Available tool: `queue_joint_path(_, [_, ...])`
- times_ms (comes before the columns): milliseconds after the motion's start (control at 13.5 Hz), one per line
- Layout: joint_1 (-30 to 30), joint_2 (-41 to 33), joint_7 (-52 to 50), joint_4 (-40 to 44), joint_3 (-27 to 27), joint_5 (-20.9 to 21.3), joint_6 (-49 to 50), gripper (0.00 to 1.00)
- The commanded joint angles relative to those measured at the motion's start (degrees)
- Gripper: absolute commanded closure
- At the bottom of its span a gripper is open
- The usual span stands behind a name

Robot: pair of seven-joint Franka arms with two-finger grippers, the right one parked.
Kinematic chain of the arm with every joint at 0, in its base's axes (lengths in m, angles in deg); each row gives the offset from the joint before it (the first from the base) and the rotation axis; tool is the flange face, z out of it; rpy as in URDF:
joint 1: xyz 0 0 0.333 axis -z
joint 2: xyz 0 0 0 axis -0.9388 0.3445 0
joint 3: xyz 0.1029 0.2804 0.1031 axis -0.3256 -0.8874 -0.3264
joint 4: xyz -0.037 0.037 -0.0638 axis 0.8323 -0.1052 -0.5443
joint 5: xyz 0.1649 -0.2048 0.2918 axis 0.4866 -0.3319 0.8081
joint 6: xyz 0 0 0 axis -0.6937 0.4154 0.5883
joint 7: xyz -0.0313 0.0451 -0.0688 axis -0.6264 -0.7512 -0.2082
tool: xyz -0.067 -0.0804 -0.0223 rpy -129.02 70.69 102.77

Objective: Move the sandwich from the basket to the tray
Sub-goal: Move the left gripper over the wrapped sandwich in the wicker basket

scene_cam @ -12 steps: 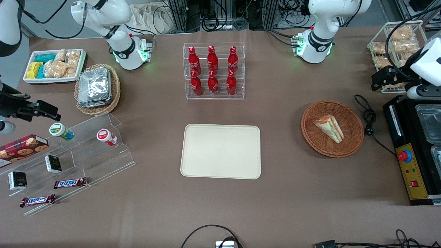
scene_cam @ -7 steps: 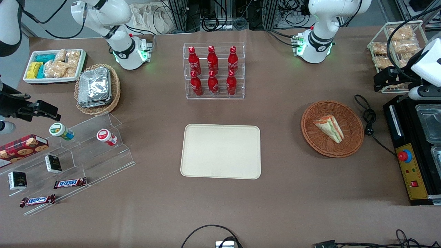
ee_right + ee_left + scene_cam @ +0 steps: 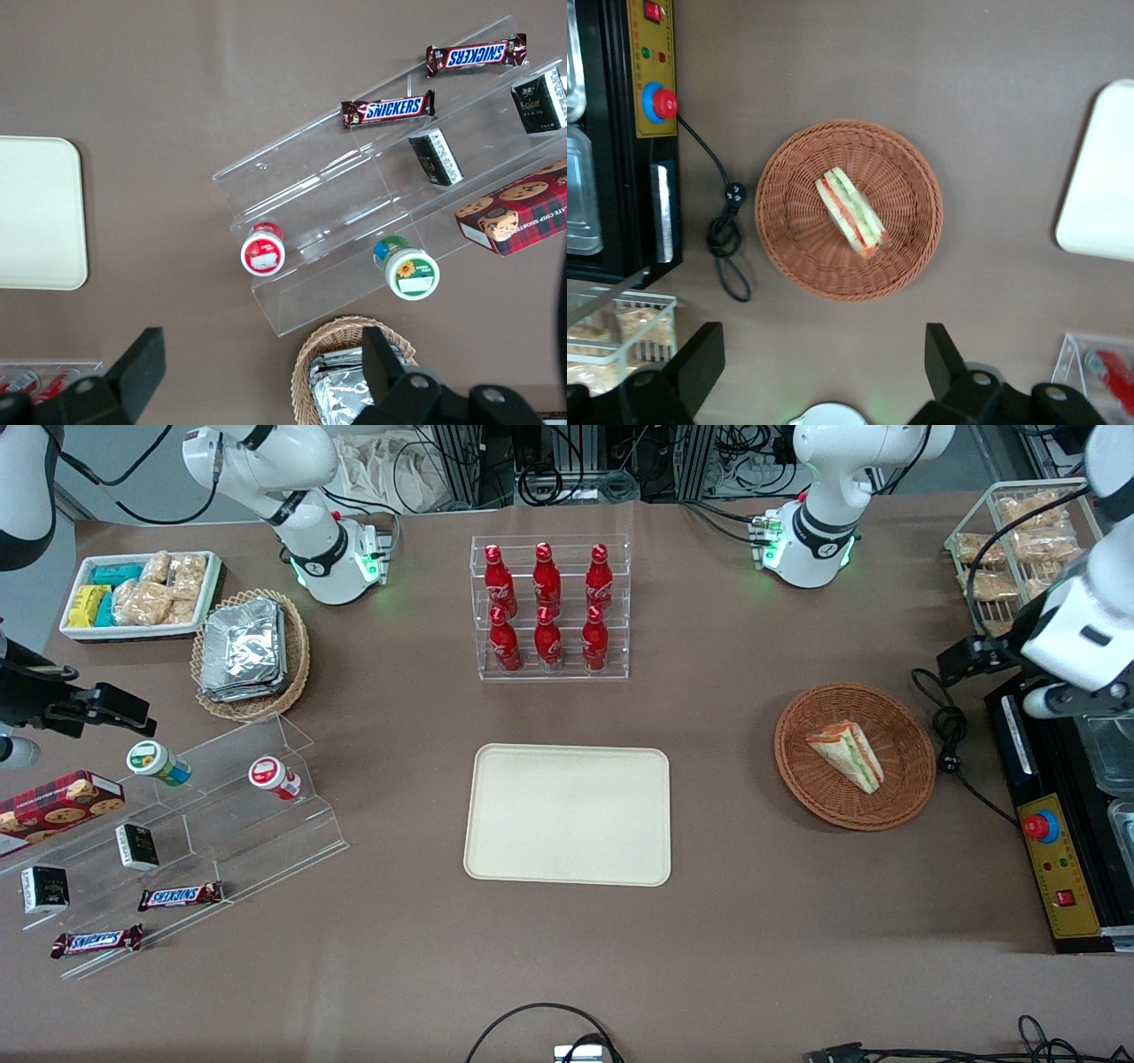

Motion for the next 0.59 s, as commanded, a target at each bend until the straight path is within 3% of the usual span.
queue_joint_path(0, [0.48, -3.98, -8.03, -11.18, 0.27, 0.98, -7.89, 0.0])
queue_joint_path(520, [0.03, -7.59, -22.8, -34.3, 0.18, 0.98, -32.24, 0.0])
